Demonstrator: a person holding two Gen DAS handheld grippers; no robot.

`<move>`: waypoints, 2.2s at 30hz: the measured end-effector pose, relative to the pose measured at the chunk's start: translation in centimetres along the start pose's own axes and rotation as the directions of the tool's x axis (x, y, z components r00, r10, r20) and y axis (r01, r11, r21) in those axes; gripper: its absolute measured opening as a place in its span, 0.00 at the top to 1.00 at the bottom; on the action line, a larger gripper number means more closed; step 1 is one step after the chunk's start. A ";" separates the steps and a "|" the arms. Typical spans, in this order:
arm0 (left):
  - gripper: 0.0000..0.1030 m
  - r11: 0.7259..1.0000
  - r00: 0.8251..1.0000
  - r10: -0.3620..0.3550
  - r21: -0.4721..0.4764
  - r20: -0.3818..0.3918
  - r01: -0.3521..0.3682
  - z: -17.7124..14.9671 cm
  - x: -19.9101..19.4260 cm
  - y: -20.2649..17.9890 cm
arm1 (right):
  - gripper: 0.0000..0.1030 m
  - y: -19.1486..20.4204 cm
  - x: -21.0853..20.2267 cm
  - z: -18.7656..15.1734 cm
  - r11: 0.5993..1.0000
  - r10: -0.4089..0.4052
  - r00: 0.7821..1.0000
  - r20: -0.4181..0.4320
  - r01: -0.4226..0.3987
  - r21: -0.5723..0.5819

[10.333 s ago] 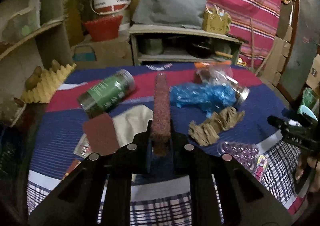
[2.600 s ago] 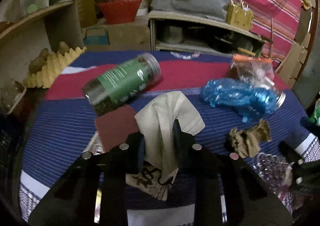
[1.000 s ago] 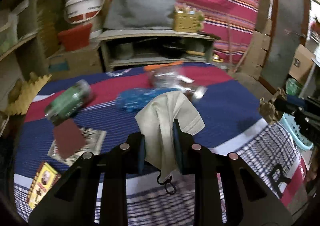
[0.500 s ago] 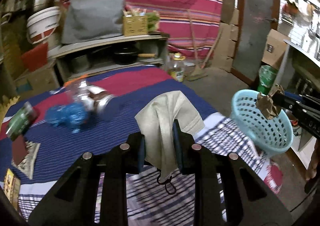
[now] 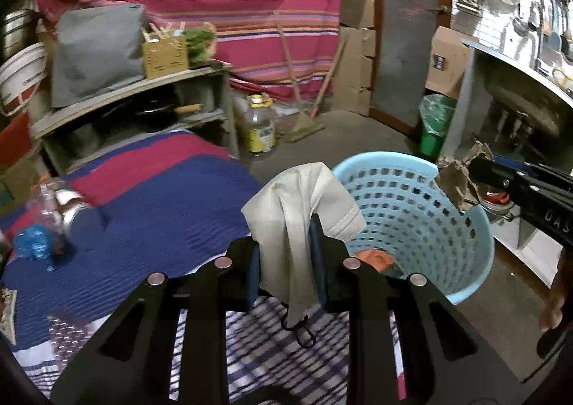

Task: Collect trash
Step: 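Carry the beige cloth and brown paper over the light-blue basket with both tools, then open the left tool and right tool to drop both items into the basket, then move both tools back over the table toward the remaining trash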

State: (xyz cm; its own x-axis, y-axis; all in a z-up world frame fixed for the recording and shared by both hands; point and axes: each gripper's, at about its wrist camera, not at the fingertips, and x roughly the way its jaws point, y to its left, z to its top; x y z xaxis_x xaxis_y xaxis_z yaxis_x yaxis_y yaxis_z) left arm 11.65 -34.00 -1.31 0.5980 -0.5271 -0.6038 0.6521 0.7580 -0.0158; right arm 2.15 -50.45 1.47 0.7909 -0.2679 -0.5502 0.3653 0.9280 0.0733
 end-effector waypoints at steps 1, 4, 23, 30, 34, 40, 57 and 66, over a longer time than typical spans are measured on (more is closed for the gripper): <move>0.77 1.000 1.000 -0.006 0.013 -0.002 0.006 0.1 0.5 -0.7 | 0.77 -0.5 0.1 0.0 1.000 -0.007 1.000 0.000 0.007 0.002; 0.77 0.999 1.000 -0.024 0.047 0.000 0.024 0.4 1.4 -2.5 | 0.77 -1.9 0.3 -0.3 1.000 -0.025 1.000 -0.005 0.025 0.013; 0.45 0.995 0.998 -0.067 0.068 -0.004 0.068 2.9 4.3 -7.1 | 0.77 -6.7 1.2 -1.1 0.995 -0.059 0.998 -0.022 0.060 0.083; 0.23 1.000 1.000 -0.001 0.008 0.026 0.001 2.7 3.3 -4.4 | 0.77 -5.5 1.8 -1.2 0.997 -0.041 0.999 -0.028 0.043 0.067; 0.15 0.998 0.997 0.049 -0.034 0.051 -0.047 2.6 2.2 -2.6 | 0.77 -4.5 2.3 -1.1 0.998 -0.031 0.999 -0.030 0.032 0.052; 0.08 0.991 0.988 0.123 -0.069 0.096 -0.117 2.7 -0.1 -0.1 | 0.72 -4.1 3.4 -0.6 0.997 -0.035 0.999 -0.028 0.037 0.073; 0.06 0.942 0.948 0.296 -0.199 0.112 -0.271 0.4 -6.1 8.6 | 0.22 -0.1 1.0 -0.5 0.998 -0.018 0.999 0.047 0.015 0.059; 0.06 0.892 0.913 0.401 -0.261 0.077 -0.370 -2.2 -10.2 15.0 | 0.19 7.3 0.0 0.6 0.997 0.076 0.994 0.074 -0.075 -0.017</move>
State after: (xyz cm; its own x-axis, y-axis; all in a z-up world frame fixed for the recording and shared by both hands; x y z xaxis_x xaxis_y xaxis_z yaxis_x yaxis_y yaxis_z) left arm 14.34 -16.44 2.88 0.8433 -0.2069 -0.4960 0.2388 0.9711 0.0011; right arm 5.09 -43.82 2.49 0.8505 -0.2145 -0.4802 0.2962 0.9499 0.1002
